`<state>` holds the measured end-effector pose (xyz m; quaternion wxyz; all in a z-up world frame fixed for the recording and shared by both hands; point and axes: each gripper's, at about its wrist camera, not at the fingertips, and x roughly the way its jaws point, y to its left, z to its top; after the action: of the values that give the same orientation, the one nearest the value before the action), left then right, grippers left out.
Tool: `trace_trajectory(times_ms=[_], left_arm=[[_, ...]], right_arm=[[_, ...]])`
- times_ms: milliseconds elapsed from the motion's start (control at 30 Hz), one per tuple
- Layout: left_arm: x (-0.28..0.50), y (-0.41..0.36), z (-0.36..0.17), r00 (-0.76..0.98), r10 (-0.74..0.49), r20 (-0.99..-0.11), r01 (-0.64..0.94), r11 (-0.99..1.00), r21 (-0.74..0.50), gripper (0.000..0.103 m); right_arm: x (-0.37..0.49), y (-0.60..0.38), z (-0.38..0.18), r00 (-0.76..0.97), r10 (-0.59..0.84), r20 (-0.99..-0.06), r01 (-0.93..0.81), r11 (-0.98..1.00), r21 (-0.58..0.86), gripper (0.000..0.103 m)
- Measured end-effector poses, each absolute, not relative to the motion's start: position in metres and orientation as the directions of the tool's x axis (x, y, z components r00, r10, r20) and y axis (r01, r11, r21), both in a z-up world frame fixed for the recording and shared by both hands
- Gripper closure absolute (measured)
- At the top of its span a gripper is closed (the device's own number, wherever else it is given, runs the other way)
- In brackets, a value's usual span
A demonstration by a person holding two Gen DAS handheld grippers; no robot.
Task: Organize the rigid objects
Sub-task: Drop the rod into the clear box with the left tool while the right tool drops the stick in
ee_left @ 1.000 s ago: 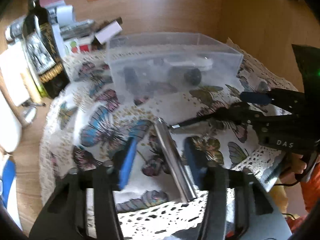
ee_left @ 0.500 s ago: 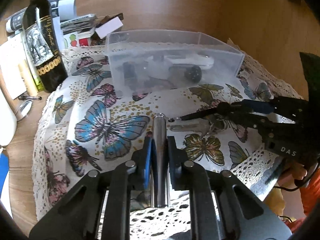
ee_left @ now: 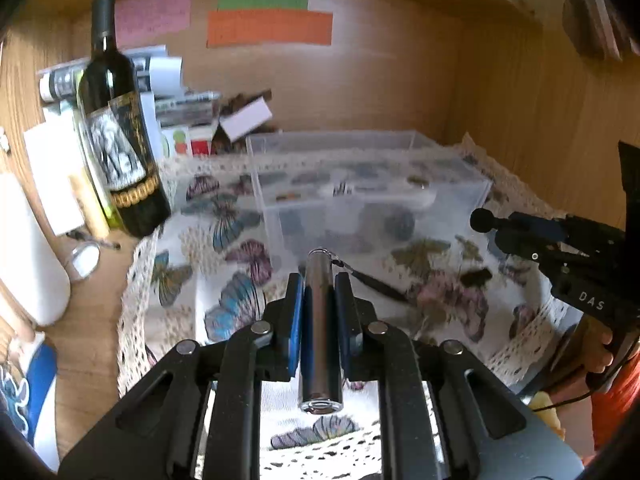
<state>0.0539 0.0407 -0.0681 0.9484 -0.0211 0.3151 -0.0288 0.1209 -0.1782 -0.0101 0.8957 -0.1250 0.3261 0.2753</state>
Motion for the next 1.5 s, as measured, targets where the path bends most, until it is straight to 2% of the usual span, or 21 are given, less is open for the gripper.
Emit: trace_trajectory(times_ms=[433,667,867,1267,1500], left_arm=[[0.075,0.047,-0.010,0.876,-0.053,-0.480,0.031,0.998,-0.053,0.088],[0.103,0.050,0.008,0.889,-0.044,-0.455,0.016,0.998,-0.066,0.088],[0.137,0.050,-0.004,0.871,-0.021,-0.492,-0.010,0.998,-0.060,0.088],[0.193,0.056,-0.062,0.757,-0.038,-0.653,-0.022,0.996,-0.083,0.088],[0.195,0.043,-0.072,0.742,-0.034,-0.670,0.010,0.999,-0.040,0.088]], right_arm=[[0.149,-0.176,0.026,0.702,0.437,-0.562,-0.542,0.840,-0.024,0.072],[0.171,-0.165,0.043,0.721,0.451,-0.526,-0.545,0.838,-0.029,0.072],[0.191,-0.153,0.039,0.699,0.460,-0.547,-0.566,0.824,-0.030,0.072],[0.230,-0.130,-0.014,0.571,0.424,-0.703,-0.601,0.800,-0.006,0.072],[0.235,-0.128,-0.020,0.548,0.422,-0.722,-0.609,0.793,0.002,0.071]])
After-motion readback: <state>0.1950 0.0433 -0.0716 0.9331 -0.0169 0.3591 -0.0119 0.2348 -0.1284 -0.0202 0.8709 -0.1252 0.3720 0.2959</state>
